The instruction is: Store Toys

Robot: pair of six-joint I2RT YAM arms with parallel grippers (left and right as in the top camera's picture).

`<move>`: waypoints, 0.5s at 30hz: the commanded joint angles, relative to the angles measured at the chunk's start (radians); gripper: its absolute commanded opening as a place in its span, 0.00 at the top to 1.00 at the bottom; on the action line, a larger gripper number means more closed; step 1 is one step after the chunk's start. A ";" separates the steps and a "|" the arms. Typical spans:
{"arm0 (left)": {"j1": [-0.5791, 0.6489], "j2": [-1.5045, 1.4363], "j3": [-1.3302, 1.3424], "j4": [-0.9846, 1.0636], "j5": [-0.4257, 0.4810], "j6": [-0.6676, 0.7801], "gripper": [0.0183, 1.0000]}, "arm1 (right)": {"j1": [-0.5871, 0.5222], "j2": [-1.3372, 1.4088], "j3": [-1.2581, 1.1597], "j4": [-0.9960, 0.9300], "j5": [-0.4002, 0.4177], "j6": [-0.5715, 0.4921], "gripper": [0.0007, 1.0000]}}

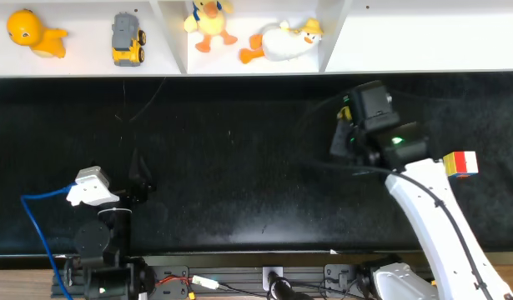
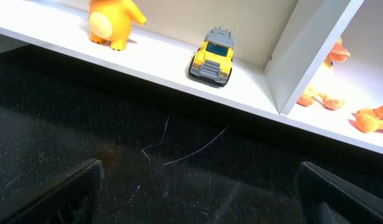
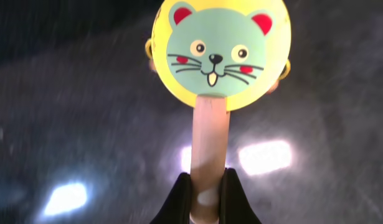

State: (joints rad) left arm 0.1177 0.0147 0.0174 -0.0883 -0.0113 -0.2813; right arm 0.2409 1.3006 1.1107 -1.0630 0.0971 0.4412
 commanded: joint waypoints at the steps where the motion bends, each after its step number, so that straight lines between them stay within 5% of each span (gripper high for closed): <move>1: -0.008 -0.012 -0.010 0.005 0.010 0.019 0.00 | -0.089 -0.018 -0.003 0.059 0.000 -0.083 0.96; 11: -0.008 -0.012 -0.010 0.005 0.010 0.019 0.00 | -0.297 0.122 -0.003 0.216 -0.232 -0.294 0.96; 15: -0.008 -0.012 -0.010 0.005 0.010 0.019 0.00 | -0.326 0.178 -0.002 0.260 -0.264 -0.325 0.95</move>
State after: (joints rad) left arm 0.1177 0.0147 0.0174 -0.0883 -0.0113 -0.2813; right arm -0.0761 1.4631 1.1103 -0.8223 -0.0948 0.1761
